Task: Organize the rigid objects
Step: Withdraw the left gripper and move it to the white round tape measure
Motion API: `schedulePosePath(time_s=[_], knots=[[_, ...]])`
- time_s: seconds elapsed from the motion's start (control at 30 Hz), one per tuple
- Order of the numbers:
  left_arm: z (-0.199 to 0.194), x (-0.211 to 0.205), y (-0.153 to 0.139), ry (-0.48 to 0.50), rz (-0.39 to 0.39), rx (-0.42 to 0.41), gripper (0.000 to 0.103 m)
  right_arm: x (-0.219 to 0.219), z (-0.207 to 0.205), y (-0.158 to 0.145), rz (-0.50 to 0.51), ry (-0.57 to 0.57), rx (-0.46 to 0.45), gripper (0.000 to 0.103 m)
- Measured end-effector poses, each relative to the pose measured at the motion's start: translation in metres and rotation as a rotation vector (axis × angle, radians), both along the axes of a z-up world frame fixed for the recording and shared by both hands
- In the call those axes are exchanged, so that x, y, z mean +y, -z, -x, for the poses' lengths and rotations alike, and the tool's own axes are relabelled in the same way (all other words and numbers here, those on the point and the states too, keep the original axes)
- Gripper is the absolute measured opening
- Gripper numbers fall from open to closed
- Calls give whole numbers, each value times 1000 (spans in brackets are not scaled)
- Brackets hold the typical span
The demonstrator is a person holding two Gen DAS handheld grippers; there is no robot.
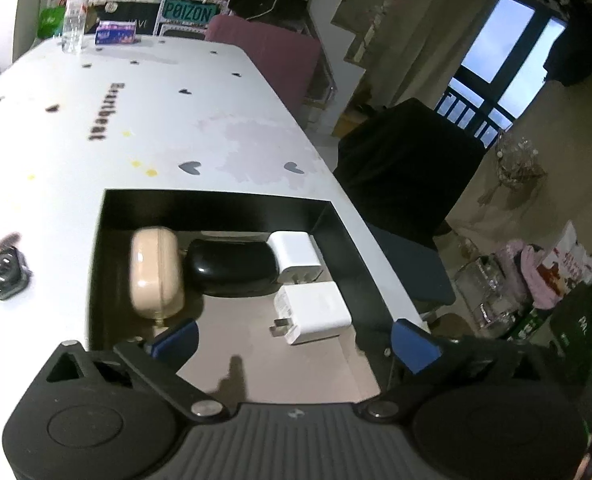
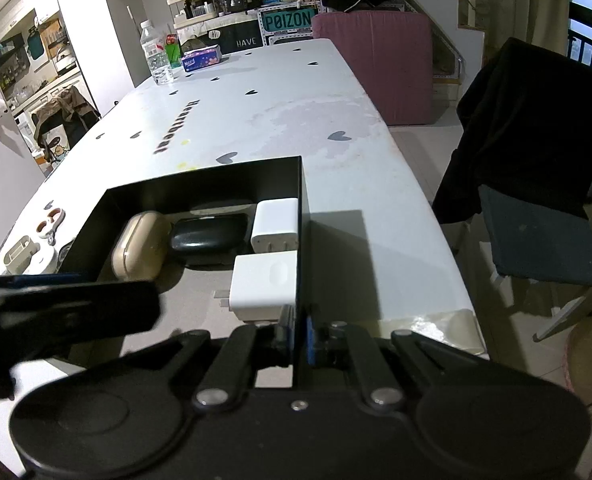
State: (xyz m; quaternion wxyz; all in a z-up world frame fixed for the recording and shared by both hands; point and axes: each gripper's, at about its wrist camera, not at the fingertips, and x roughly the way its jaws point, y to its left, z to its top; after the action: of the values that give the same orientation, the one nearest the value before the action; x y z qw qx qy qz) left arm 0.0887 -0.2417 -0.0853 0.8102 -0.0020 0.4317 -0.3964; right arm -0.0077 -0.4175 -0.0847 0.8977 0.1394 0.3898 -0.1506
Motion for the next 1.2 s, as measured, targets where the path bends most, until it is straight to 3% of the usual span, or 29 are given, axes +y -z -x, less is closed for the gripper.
schedulePosePath(time_s=[0.3, 0.6, 0.8, 1.2], knots=[[12, 32, -19, -1, -5, -85, 103, 0, 0, 0, -1, 0, 0, 7], [24, 74, -29, -38, -20, -298, 103, 0, 0, 0, 0, 0, 0, 7], [13, 107, -28, -101, -71, -365, 103, 0, 0, 0, -1, 1, 0, 7], [-41, 189, 2, -367, -178, -350, 103, 0, -1, 0, 1, 0, 1, 7]])
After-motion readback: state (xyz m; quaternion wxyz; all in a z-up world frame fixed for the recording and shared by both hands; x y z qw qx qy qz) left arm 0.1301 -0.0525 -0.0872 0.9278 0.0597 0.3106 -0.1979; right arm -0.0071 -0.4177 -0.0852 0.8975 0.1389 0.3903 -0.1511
